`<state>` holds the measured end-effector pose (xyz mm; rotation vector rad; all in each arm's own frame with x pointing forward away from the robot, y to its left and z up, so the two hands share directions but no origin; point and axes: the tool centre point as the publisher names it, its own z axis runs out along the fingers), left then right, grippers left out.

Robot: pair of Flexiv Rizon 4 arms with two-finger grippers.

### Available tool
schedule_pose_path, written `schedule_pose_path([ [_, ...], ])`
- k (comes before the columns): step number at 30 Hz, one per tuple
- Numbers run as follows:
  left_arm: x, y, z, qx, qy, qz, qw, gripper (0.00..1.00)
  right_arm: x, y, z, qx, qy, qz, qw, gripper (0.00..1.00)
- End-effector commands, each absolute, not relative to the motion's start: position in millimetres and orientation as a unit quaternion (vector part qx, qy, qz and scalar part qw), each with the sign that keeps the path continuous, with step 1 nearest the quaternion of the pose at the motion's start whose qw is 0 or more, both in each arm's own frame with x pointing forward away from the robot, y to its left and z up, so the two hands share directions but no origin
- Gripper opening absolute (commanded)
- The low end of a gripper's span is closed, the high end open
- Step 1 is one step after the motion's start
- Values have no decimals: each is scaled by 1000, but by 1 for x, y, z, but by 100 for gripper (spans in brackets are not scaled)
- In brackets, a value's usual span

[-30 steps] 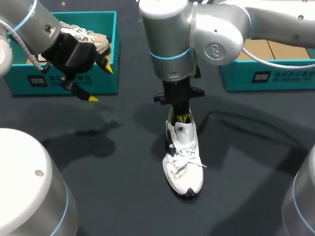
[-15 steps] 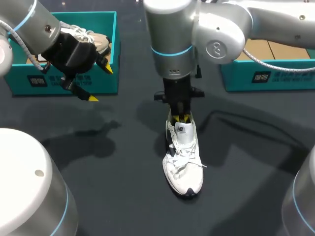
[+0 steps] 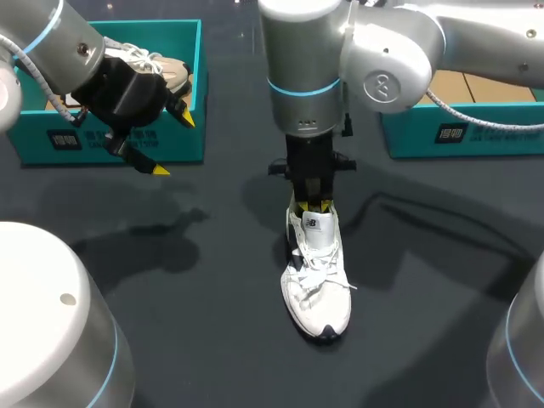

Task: Take the shoe out of the shoebox, open the shoe tongue, remove and reinsert the insole, then place the shoe into the shoebox

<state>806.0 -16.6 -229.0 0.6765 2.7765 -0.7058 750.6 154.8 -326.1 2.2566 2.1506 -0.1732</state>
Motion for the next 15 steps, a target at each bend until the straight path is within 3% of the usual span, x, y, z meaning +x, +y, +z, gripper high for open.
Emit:
schedule_pose_path([
  [1,805,-16,-229,229,939,-237,99,100,750,148,-326,723,689,-53,4,25],
  [15,805,-16,-229,229,939,-237,99,100,741,151,-327,704,708,-58,-12,26],
])
